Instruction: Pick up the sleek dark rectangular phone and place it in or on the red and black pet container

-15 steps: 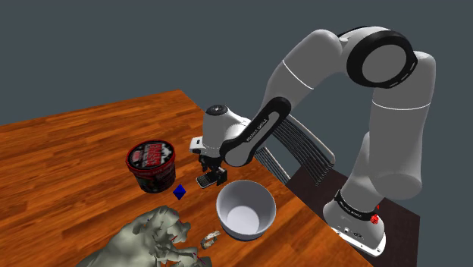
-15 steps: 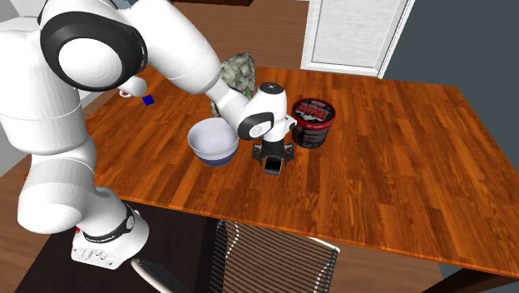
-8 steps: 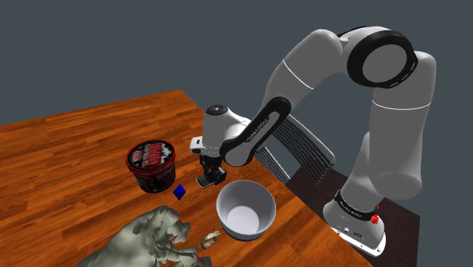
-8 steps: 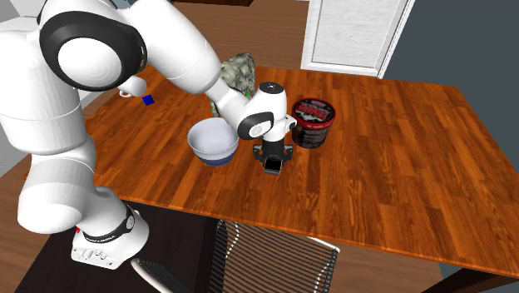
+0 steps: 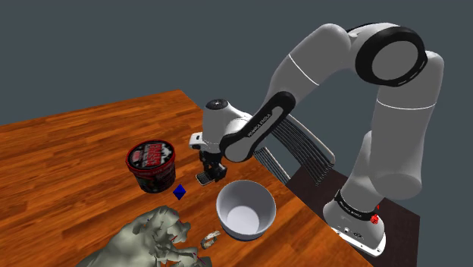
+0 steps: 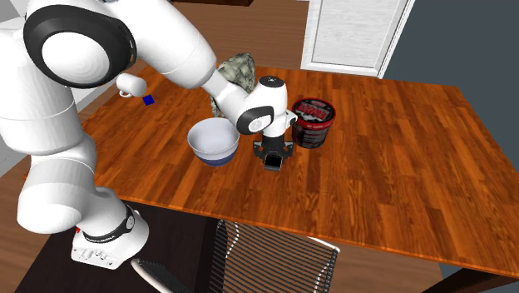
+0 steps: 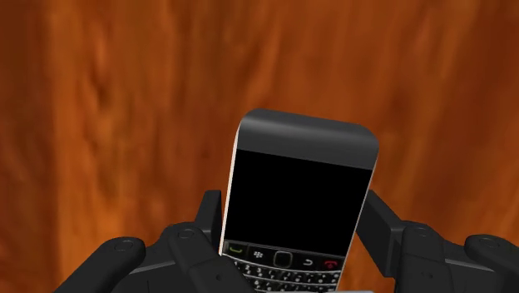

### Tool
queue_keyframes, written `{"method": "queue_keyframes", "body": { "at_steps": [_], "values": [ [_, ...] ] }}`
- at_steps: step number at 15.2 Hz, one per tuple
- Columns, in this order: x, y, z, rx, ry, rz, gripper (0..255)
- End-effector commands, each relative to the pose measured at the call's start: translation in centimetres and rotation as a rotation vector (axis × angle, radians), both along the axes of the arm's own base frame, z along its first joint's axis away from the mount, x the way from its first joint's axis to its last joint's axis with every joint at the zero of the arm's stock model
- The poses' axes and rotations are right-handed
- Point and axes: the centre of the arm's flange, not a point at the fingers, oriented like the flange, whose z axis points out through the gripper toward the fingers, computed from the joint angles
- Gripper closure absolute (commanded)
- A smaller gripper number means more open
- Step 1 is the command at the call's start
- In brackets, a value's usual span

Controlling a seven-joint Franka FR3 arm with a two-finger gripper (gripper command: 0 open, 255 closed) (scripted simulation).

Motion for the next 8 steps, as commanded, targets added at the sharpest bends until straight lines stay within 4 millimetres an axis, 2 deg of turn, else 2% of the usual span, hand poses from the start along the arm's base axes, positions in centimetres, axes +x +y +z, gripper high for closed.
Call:
{"method": "queue_keyframes", "body": {
  "at_steps": [1,8],
  "values": [
    [0.0,0.0,1.1,0.000,0.000,0.000,255],
    [0.0,0.0,4.8,0.000,0.000,0.000,255]
  ]
}}
